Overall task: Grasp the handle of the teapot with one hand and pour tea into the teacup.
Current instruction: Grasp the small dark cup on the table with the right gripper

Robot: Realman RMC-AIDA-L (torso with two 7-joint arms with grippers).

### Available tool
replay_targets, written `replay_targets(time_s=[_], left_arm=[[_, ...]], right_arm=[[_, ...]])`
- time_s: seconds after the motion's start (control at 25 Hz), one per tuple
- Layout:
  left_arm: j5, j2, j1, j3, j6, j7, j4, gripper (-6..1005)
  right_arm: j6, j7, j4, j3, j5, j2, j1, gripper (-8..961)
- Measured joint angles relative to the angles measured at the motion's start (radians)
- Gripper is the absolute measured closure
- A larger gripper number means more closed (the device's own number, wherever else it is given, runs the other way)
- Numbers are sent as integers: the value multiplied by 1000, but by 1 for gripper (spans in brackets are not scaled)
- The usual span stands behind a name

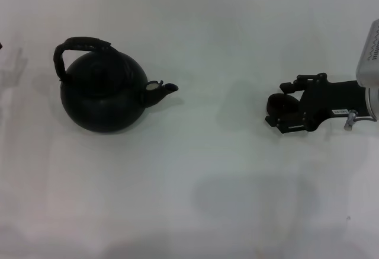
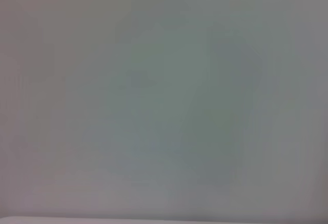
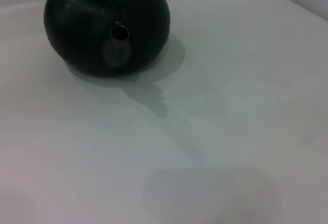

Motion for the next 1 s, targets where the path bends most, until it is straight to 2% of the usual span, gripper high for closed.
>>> replay_targets(time_s=[1.0], left_arm=[[0, -2, 0, 0, -2, 0, 0, 138]], right_arm=[[-1, 6, 24, -1, -32, -2, 9, 100]])
